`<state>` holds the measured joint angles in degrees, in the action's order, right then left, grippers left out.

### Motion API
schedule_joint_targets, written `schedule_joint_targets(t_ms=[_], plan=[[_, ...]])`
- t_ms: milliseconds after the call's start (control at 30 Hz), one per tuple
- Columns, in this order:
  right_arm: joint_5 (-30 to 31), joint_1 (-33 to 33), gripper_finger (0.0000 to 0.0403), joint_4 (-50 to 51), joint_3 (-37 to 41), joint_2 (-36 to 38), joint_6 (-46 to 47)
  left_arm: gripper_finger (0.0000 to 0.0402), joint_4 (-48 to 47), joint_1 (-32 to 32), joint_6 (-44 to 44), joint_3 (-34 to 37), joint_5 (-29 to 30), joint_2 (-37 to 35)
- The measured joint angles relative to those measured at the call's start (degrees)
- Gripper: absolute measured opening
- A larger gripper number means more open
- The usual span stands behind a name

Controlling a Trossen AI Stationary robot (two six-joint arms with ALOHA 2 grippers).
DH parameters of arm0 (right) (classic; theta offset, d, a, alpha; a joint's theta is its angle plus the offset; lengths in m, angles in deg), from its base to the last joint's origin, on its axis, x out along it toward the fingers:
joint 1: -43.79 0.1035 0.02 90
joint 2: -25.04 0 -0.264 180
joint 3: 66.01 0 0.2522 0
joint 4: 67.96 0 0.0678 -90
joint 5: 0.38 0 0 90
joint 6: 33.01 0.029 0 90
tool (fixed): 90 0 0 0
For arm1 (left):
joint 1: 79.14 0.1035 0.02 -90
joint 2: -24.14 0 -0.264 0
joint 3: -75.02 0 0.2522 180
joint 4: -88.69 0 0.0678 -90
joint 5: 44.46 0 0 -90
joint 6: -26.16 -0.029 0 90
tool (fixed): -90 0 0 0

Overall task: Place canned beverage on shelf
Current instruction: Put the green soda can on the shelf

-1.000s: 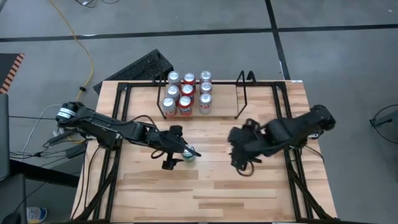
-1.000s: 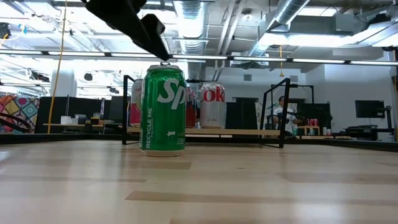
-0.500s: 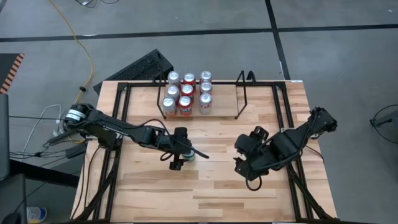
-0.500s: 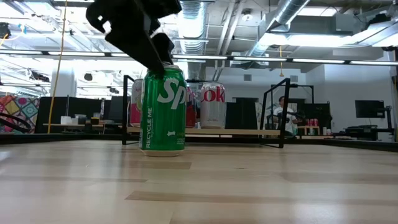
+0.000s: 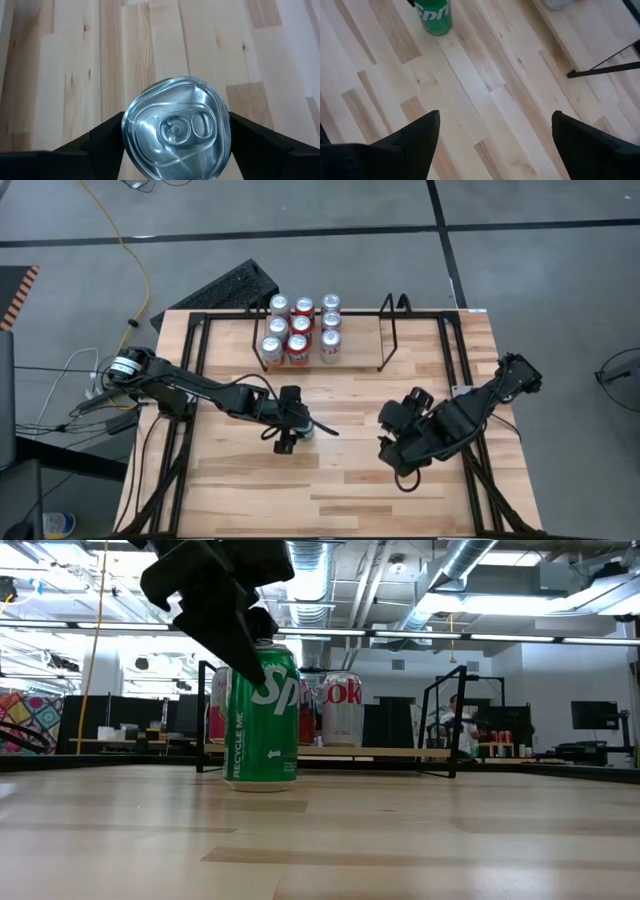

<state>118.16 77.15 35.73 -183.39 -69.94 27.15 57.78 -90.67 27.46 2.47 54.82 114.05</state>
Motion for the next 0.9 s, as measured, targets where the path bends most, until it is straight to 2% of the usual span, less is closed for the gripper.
schedule_joint_targets(t_ms=[167, 333, 567, 767, 900], plan=[[1.3, 0.1, 0.0356, 0.0, 0.0, 0.0, 0.0, 0.0282, -1.4, 0.3, 0.4, -1.1, -0.2, 0.0], [4.3, 0.7, 0.0351, 0.1, 0.0, 1.3, 0.2, 0.0282, -4.7, 2.5, -4.9, -8.5, -2.0, 0.0], [7.5, 2.2, 0.0331, 0.1, 0.0, 5.4, 0.9, 0.0282, -7.7, 9.6, -14.3, -18.7, -5.0, 0.3], [7.9, 2.6, 0.0329, 0.1, 0.0, 7.8, -0.4, 0.0282, -7.9, 17.9, -16.1, -24.4, -9.1, 0.3], [8.1, 2.6, 0.0329, 0.1, 0.0, 8.5, -2.8, 0.0282, -9.7, 21.4, -18.3, -30.9, -10.8, 3.8]])
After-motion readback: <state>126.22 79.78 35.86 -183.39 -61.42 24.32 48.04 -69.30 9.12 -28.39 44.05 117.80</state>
